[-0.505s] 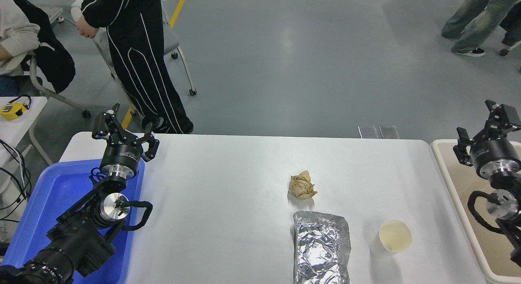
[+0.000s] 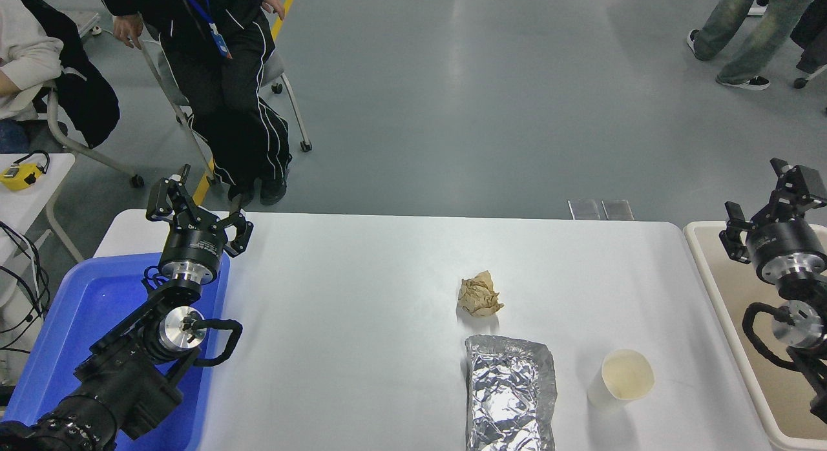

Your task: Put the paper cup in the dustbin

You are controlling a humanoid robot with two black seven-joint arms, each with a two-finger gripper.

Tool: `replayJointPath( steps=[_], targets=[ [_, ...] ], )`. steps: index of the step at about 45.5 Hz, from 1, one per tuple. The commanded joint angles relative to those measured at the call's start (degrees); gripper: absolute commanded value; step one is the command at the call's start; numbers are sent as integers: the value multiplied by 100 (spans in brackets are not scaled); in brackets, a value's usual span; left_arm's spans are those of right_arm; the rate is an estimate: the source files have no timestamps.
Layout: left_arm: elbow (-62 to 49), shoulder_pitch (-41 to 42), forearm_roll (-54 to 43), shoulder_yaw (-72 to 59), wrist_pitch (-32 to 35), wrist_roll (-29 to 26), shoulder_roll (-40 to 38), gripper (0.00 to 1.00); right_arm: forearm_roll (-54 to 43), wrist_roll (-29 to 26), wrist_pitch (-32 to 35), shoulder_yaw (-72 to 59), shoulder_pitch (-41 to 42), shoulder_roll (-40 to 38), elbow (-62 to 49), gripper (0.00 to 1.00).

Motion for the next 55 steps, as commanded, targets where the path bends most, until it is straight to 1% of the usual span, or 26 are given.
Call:
replayJointPath(
  steps=[1,10,31,36,39,46,49,52,55],
  targets=[
    [0,0,0,1,0,0,0,100,42,-8,-14,30,10,6,-6,99],
    [0,0,0,-8,0,0,0,100,60,-8,-14,30,45,41,-199,99],
    [0,0,0,1,0,0,0,100,51,-8,-23,-49,107,-73,-217,99],
    [0,0,0,1,0,0,0,100,16,-8,-40,-58,142,-161,-217,99],
    [0,0,0,1,0,0,0,100,-37,-17,-32,-154,273,-371,-217,99],
    [0,0,0,1,0,0,0,100,-37,-26,-5,-1260,1037,-968,-208,99],
    [0,0,0,1,0,0,0,100,-37,-44,21,-1946,1442,-1338,-208,99],
    [0,0,0,1,0,0,0,100,-45,-61,39,-2789,1890,-1532,-147,99],
    [0,0,0,1,0,0,0,100,-185,-61,249,-4156,2565,-1549,-129,99]
  ],
)
